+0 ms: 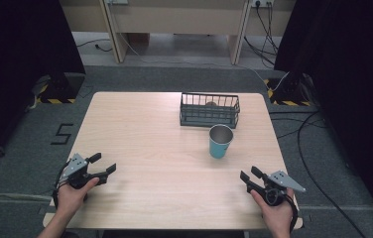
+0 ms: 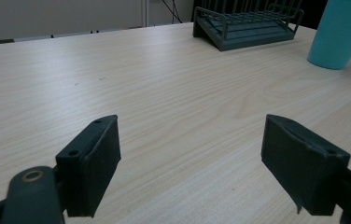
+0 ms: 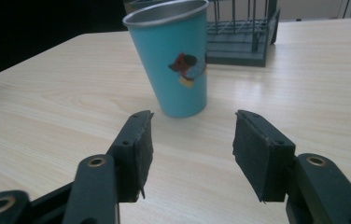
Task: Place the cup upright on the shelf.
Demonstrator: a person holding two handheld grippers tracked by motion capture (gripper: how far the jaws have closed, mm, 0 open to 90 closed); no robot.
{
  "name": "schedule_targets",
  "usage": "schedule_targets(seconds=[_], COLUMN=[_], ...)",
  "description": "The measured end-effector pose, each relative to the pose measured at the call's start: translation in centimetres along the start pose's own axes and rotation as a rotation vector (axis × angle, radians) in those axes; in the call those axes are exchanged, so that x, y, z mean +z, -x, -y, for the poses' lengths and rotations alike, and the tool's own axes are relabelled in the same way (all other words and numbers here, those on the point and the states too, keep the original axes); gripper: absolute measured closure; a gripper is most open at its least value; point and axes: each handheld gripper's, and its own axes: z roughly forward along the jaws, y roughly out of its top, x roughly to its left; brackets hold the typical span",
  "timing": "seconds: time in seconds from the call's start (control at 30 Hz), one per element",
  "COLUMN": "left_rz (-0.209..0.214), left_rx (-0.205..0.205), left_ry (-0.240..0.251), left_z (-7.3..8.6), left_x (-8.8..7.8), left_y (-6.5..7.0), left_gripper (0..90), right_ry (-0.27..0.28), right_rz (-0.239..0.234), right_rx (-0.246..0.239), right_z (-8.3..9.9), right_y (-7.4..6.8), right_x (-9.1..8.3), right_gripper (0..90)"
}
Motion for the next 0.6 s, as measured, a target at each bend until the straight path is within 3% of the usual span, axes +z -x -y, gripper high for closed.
schedule_targets(seconds=[0.37, 0.6], left_rz=[0.003, 0.001], left_rx=[0.004, 0.005], left_ry=[-0.002, 0.0], left_z=[0.01, -0.01], left_x=[-0.05, -0.05], left_y=[0.02, 0.04], left_gripper=[19.2, 19.1], right_ry=[0.012, 0.024], right_rz=[0.028, 0.033], right_rx=[-0.003, -0.025], right_z=[0.4, 0.32], right_y=[-0.35, -0.26], right_x=[0.21, 0.56], right_gripper=[49.0, 41.1])
